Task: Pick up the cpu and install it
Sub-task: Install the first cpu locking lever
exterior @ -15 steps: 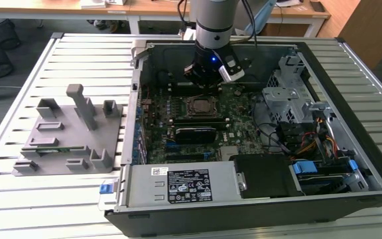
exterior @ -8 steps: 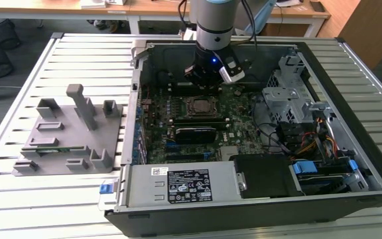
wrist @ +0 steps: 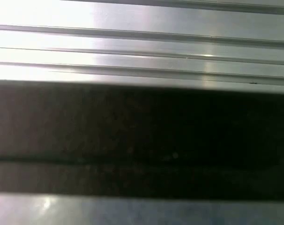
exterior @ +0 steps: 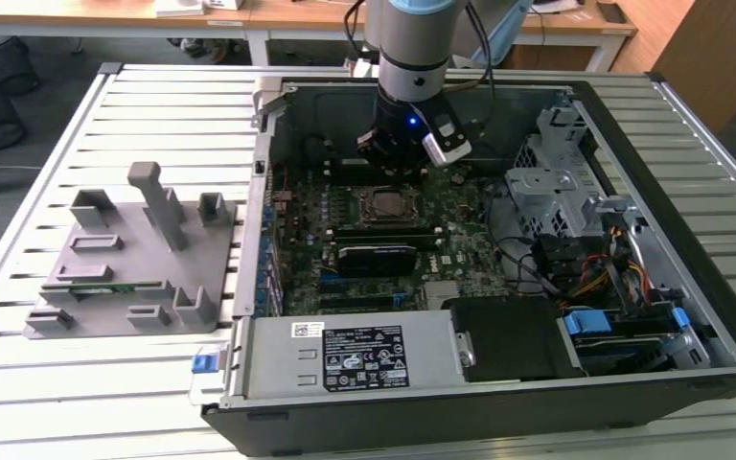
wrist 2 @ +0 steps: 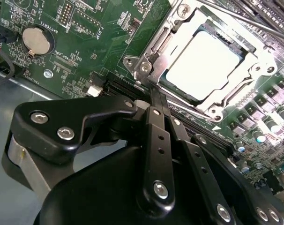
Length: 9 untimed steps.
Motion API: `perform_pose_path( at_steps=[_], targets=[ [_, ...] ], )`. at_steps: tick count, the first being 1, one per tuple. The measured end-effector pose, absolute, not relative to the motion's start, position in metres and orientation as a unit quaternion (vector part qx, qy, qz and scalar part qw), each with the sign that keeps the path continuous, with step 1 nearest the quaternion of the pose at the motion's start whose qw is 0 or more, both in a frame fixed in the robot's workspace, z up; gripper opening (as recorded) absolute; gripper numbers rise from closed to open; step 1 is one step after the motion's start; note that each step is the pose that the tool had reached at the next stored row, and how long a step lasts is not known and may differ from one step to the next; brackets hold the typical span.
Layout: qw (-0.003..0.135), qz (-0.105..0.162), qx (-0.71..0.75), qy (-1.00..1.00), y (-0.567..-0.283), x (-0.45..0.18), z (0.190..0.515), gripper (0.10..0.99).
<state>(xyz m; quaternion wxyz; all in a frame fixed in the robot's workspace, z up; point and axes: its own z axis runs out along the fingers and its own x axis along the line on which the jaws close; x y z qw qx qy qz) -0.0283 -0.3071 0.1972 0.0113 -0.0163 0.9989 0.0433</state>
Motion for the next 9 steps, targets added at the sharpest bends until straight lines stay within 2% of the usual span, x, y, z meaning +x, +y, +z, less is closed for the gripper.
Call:
perform_pose_path(
  at_steps=[6,9],
  targets=[
    [0.011,0.043,-0.016,0.999,-0.307,-0.0282,0.2001,0.106],
    [0.011,0.035,-0.016,0.999,-0.3071,-0.0283,0.2001,0.106]
  ],
)
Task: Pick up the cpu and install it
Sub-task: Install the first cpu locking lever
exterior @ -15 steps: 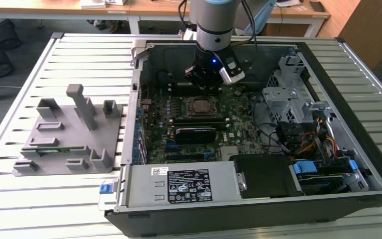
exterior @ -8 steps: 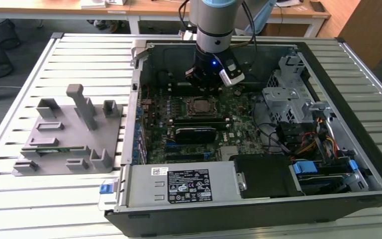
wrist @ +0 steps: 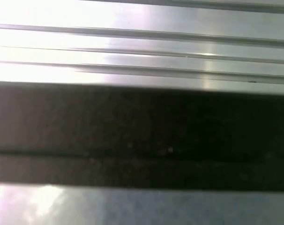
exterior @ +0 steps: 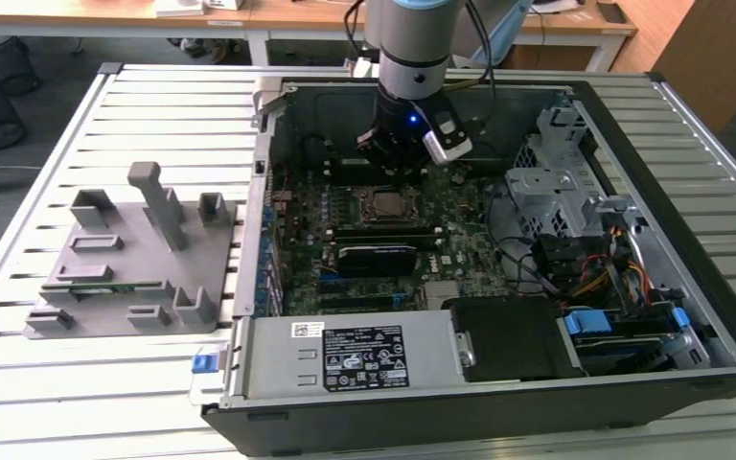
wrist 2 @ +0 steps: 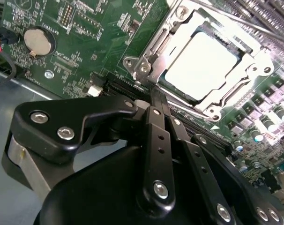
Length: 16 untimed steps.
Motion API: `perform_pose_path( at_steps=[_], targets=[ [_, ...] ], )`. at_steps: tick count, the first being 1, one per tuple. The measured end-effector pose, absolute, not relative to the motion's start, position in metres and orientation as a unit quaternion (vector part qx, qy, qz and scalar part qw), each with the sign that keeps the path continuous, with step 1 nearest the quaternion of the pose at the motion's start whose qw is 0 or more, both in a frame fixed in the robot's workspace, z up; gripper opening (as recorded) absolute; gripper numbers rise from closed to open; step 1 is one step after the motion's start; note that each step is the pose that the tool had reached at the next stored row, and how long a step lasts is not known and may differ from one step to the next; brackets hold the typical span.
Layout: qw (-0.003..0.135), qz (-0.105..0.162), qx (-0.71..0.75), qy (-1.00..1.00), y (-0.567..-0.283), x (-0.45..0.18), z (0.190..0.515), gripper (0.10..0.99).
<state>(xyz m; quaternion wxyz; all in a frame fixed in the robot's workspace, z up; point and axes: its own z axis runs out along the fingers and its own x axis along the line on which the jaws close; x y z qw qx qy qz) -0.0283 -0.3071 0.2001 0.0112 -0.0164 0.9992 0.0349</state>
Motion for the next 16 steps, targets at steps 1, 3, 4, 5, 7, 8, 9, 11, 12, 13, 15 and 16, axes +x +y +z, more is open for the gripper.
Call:
perform_pose_path(
  at_steps=[1,3,4,5,7,8,9,11,12,13,15,16],
  targets=[
    [0.011,0.031,-0.016,0.999,-0.3071,-0.0283,0.1997,0.106],
    [0.011,0.023,-0.016,1.0,-0.307,-0.0283,0.1986,0.106],
    [0.011,0.02,-0.017,1.0,-0.3068,-0.0283,0.198,0.106],
    [0.011,0.018,-0.017,1.0,-0.3067,-0.0282,0.1975,0.106],
    [0.011,0.017,-0.017,1.0,-0.3062,-0.0282,0.1966,0.106],
    [0.011,0.017,-0.017,1.0,-0.306,-0.0281,0.1962,0.106],
    [0.011,0.017,-0.017,1.0,-0.3058,-0.0281,0.1957,0.106],
    [0.011,0.019,-0.017,1.0,-0.3056,-0.0281,0.1953,0.106],
    [0.011,0.022,-0.017,1.0,-0.3056,-0.0281,0.1951,0.106],
    [0.011,0.031,-0.016,0.999,-0.3057,-0.0282,0.1949,0.106],
    [0.011,0.045,-0.016,0.999,-0.3056,-0.0282,0.1946,0.106],
    [0.011,0.048,-0.016,0.999,-0.3054,-0.028,0.1944,0.106]
  ],
)
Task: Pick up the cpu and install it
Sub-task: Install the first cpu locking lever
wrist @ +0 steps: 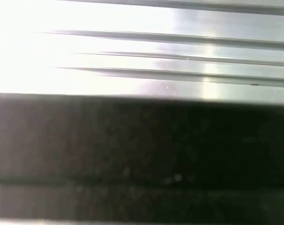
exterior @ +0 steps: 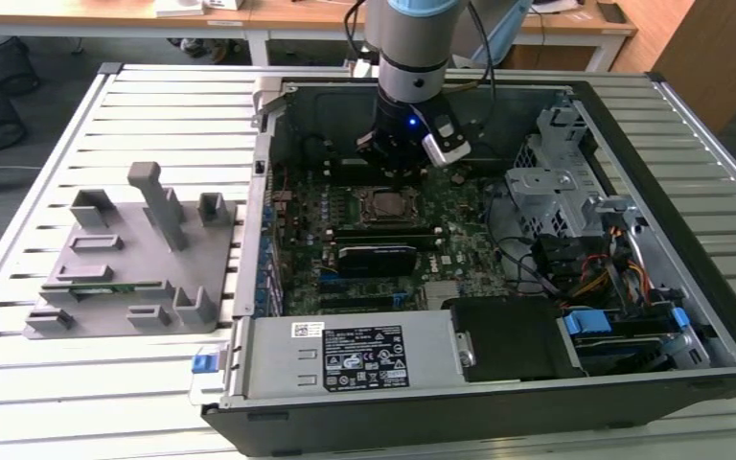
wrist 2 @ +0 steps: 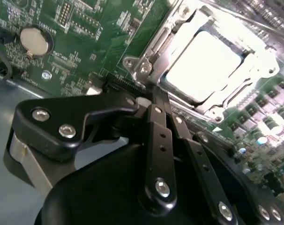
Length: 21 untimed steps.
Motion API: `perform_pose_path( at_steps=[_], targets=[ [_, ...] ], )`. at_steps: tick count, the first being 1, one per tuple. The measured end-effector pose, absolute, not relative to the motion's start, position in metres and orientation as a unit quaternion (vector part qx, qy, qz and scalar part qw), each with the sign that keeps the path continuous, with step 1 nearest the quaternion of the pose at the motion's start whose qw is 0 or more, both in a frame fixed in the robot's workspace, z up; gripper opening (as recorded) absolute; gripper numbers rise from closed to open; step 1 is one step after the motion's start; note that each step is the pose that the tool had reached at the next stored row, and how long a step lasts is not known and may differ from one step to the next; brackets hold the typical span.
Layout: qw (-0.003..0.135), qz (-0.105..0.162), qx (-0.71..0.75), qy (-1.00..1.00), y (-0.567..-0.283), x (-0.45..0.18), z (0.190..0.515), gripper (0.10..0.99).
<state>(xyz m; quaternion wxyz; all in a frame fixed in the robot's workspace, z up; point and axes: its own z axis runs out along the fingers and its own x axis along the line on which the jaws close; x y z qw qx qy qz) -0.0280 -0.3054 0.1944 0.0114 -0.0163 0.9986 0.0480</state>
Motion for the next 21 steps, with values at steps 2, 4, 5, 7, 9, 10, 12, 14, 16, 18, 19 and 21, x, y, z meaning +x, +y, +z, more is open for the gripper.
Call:
perform_pose_path(
  at_steps=[2,4,5,7,9,10,12,14,16,18,19,21],
  targets=[
    [0.011,0.052,-0.016,0.998,-0.305,-0.028,0.195,0.106],
    [0.012,0.053,-0.016,0.998,-0.305,-0.028,0.197,0.106],
    [0.012,0.053,-0.016,0.998,-0.305,-0.028,0.2,0.106],
    [0.012,0.052,-0.016,0.998,-0.305,-0.028,0.206,0.106],
    [0.012,0.052,-0.016,0.998,-0.305,-0.028,0.208,0.106],
    [0.011,0.052,-0.016,0.998,-0.306,-0.028,0.208,0.106],
    [0.011,0.052,-0.016,0.998,-0.307,-0.028,0.208,0.106],
    [0.011,0.052,-0.016,0.998,-0.308,-0.028,0.208,0.106],
    [0.011,0.052,-0.016,0.998,-0.31,-0.028,0.208,0.106],
    [0.011,0.052,-0.016,0.998,-0.311,-0.028,0.208,0.106],
    [0.011,0.052,-0.016,0.998,-0.311,-0.028,0.208,0.106],
    [0.011,0.052,-0.016,0.998,-0.312,-0.028,0.208,0.106]
  ],
)
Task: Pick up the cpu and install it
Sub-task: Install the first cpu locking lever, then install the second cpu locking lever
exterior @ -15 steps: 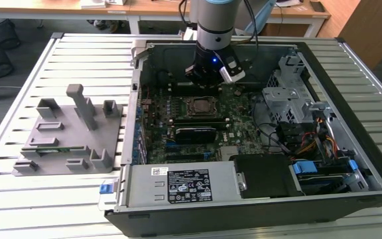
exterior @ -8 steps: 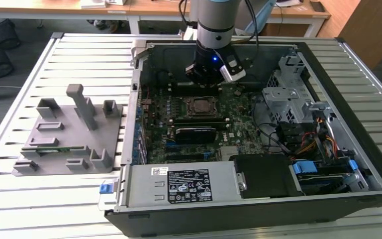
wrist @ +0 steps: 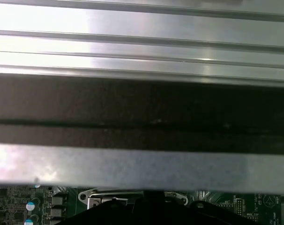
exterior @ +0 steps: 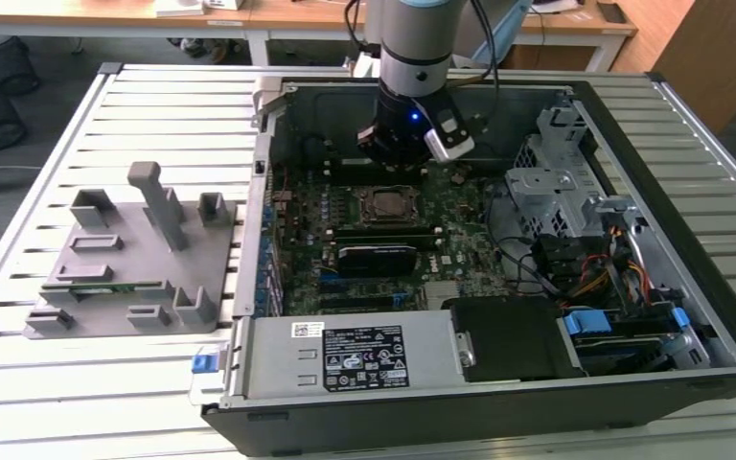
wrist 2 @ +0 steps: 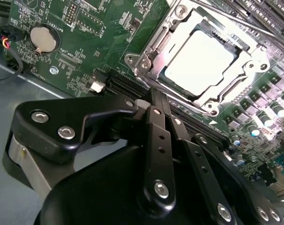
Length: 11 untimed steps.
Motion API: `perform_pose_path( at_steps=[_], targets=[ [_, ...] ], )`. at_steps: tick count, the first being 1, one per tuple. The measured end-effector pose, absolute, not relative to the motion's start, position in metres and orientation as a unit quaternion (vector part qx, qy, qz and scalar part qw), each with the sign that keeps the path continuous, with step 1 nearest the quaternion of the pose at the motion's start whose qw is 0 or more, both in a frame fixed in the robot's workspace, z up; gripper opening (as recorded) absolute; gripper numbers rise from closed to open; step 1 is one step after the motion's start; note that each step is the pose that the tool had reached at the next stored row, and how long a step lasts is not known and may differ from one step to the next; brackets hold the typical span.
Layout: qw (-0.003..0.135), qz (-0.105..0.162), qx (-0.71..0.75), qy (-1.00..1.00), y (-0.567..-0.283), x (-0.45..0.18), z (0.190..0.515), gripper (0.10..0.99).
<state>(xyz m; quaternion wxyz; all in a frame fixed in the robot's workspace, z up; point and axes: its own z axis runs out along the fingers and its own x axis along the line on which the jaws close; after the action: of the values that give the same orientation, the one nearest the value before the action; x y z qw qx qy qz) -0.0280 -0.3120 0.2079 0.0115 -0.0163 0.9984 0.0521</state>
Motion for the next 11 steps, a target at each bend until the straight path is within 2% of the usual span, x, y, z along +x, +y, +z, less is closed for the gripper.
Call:
perform_pose_path(
  at_steps=[11],
  targets=[
    [0.011,0.052,-0.016,0.998,-0.3169,-0.0279,0.2078,0.106]
  ],
)
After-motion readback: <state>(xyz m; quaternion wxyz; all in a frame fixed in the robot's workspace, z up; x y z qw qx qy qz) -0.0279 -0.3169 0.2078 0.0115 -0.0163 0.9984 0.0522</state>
